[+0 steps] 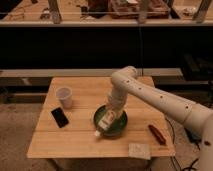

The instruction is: Place the bottle in the ceramic bowl

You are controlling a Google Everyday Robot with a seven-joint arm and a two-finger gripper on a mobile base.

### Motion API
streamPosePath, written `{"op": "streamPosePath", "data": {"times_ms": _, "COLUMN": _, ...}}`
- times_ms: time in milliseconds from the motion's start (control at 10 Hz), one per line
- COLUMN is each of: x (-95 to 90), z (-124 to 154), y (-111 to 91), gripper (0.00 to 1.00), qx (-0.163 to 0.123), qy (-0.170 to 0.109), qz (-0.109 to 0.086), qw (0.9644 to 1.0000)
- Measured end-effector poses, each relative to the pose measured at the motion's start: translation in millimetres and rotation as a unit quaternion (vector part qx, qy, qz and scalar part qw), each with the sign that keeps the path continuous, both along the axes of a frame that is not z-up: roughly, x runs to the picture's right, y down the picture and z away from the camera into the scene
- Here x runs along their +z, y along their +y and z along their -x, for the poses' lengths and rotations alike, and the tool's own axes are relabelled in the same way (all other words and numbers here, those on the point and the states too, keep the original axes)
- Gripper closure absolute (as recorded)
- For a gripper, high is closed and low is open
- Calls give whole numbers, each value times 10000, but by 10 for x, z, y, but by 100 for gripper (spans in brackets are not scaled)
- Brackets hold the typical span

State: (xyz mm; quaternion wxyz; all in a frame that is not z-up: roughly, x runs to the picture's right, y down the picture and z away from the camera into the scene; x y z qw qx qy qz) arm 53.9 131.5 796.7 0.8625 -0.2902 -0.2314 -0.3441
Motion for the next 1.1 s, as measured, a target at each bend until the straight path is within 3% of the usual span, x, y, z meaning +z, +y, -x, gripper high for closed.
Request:
{"op": "streamPosePath", "data": {"times_ms": 200, "x": 29, "z": -14, "y": 55, "gripper": 46, "qx": 65, "qy": 35, "qz": -20, "qw": 10000}}
{"op": "streamPosePath", "data": {"times_ms": 400, "x": 151, "z": -25, "y": -56, "gripper": 45, "qx": 5, "qy": 39, "qz": -54, "qw": 10000}}
{"op": "streamPosePath", "data": {"times_ms": 600, "x": 197, "z": -2, "y": -154, "gripper": 33, "qx": -21, "qy": 41, "qz": -91, "qw": 9999}}
{"op": "streamPosePath", "data": {"times_ms": 700, "x": 190, "z": -31, "y": -117, "gripper": 25, "qx": -48, "qy": 104, "qz": -90, "qw": 9999}}
{"op": "streamPosePath", "data": {"times_ms": 1100, "x": 159, "z": -132, "y": 23, "gripper": 25, "qx": 31, "qy": 193, "qz": -168, "qw": 9997}}
